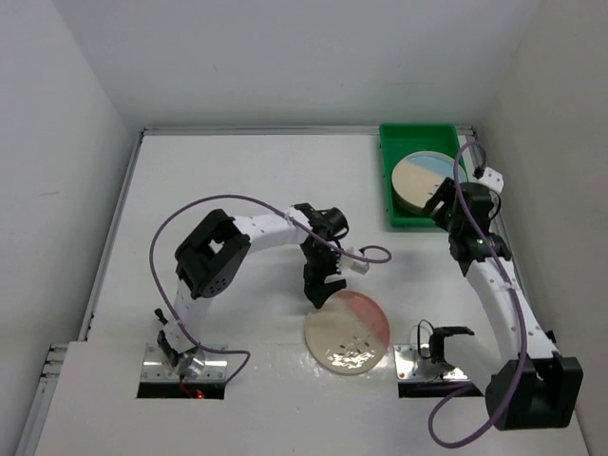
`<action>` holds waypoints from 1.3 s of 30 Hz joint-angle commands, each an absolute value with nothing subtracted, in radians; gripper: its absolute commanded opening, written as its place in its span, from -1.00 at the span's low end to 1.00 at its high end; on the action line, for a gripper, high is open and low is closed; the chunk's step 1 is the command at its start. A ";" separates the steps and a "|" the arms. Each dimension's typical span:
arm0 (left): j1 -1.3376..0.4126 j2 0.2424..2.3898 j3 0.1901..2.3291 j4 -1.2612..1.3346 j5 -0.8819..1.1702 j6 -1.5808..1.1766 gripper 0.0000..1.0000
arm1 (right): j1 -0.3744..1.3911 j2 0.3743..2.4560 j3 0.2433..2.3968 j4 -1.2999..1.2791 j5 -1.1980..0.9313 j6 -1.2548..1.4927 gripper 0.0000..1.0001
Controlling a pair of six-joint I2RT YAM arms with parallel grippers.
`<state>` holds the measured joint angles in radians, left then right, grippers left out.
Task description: Place the plates into the plastic bin on the countertop
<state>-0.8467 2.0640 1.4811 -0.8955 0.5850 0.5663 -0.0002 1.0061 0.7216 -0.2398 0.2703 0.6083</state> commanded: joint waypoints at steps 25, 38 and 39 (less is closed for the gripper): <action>-0.841 2.059 1.413 -0.644 0.285 0.271 -1.00 | 0.083 1.061 0.667 -0.437 -0.345 0.333 0.88; -0.686 1.898 1.451 -0.686 0.308 0.408 -1.00 | 0.213 1.497 0.532 -0.005 -0.629 0.431 0.80; -0.686 1.888 1.463 -0.686 0.308 0.408 -1.00 | 0.244 1.520 0.540 0.018 -0.629 0.448 0.80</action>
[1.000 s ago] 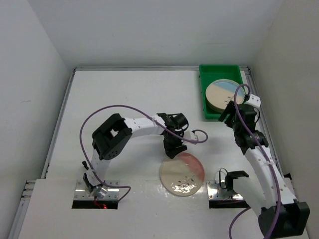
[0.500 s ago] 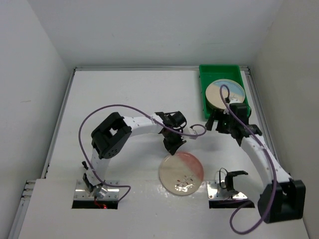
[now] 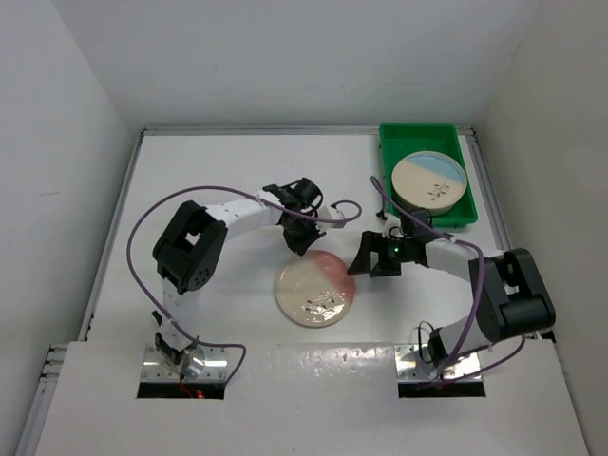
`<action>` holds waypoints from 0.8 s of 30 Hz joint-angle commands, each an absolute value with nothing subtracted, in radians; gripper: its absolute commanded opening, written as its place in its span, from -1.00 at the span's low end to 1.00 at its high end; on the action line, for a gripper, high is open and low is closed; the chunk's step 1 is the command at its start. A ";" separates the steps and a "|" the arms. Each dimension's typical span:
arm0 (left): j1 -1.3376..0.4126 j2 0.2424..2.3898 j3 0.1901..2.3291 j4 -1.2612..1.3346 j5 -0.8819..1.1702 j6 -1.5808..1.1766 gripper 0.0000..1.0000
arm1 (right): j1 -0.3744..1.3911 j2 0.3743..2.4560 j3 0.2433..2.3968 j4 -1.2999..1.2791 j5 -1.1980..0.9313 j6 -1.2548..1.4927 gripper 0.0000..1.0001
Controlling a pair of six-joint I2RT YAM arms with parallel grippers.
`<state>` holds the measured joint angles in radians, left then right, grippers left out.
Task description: Place the plates into the plastic bin on the countertop
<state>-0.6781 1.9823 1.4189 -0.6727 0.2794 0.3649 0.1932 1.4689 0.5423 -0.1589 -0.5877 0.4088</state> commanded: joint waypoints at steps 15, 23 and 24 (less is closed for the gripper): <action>-0.637 1.861 1.562 -0.770 0.331 0.399 -1.00 | 0.342 1.780 0.649 0.172 -0.712 0.497 -0.75; -0.551 1.850 1.626 -0.770 0.256 0.399 -1.00 | 0.287 1.572 0.653 0.143 -0.704 0.563 -1.00; -0.532 1.850 1.640 -0.770 0.246 0.388 -1.00 | 0.281 1.559 0.684 0.134 -0.698 0.568 -1.00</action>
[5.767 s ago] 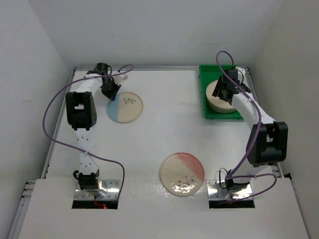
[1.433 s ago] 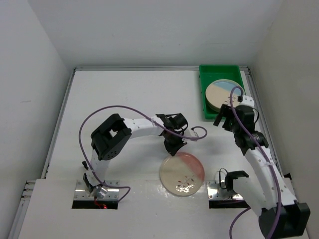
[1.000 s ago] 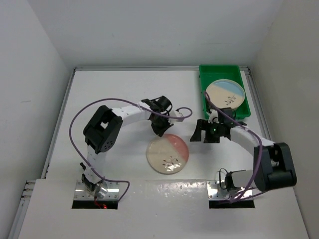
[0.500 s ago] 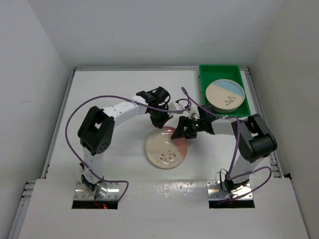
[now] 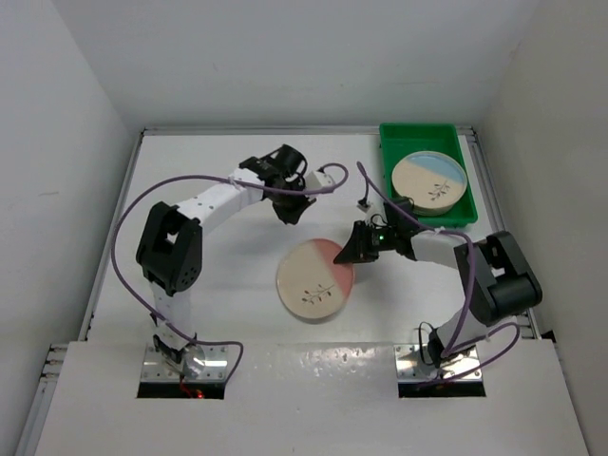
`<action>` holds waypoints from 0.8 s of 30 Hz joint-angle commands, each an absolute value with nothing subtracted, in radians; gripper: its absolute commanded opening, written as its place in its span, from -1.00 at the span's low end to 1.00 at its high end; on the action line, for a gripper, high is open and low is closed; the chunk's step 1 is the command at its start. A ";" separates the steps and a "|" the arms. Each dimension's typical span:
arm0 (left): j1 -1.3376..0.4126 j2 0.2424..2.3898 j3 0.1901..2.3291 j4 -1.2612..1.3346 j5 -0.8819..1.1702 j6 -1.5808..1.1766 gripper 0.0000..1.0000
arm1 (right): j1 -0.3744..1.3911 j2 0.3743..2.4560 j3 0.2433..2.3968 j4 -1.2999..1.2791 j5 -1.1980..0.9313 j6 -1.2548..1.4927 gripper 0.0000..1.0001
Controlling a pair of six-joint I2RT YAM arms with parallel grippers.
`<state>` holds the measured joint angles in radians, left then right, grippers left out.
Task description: Place the plates into the plastic bin on the countertop
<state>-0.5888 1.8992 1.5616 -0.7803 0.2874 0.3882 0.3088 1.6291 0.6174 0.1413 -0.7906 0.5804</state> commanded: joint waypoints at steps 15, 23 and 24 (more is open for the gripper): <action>-0.321 1.809 1.603 -0.761 0.258 0.327 -1.00 | -0.207 1.426 0.718 0.520 -0.170 1.146 -1.00; -0.301 1.809 1.603 -0.752 0.285 0.318 -1.00 | -0.291 1.505 0.710 0.638 -0.083 1.209 -1.00; -0.301 1.809 1.603 -0.752 0.285 0.318 -1.00 | -0.302 1.519 0.710 0.617 -0.074 1.213 -1.00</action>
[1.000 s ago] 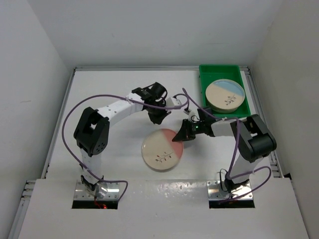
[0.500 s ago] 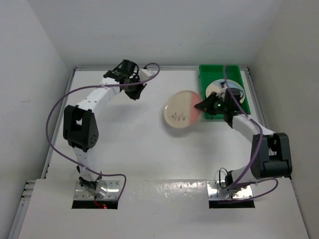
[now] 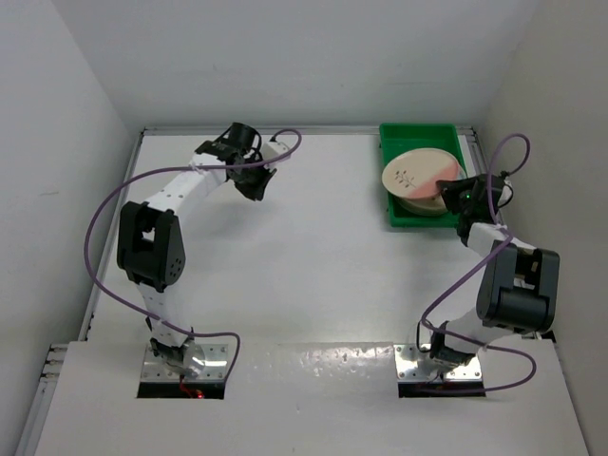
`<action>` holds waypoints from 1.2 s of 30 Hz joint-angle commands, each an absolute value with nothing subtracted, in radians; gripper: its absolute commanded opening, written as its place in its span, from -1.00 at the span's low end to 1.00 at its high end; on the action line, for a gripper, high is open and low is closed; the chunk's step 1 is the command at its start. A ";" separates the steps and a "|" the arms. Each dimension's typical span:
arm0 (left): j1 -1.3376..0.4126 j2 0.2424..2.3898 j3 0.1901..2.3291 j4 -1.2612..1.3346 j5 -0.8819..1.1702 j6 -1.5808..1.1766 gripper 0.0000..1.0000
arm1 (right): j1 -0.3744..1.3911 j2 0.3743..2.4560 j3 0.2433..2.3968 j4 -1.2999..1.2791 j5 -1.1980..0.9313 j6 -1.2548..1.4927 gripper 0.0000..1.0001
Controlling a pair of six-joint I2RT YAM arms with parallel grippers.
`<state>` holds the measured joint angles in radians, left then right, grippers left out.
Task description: Place the plates into the plastic bin on the countertop
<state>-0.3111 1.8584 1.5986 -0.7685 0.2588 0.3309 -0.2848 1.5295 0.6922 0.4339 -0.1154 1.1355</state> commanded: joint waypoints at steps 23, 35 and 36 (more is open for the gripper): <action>-0.273 1.845 1.612 -0.752 0.334 0.318 -1.00 | -0.374 1.554 0.707 0.712 -0.163 1.260 -1.00; -0.273 1.845 1.583 -0.752 0.356 0.318 -1.00 | -0.400 1.559 0.730 0.537 -0.103 1.047 -0.92; -0.273 1.845 1.583 -0.752 0.356 0.318 -1.00 | -0.393 1.557 0.736 0.453 -0.097 1.026 -0.73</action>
<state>-0.2855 1.8584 1.5929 -0.7666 0.3298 0.3275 -0.3977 1.5955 0.6834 0.5087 -0.1234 1.1416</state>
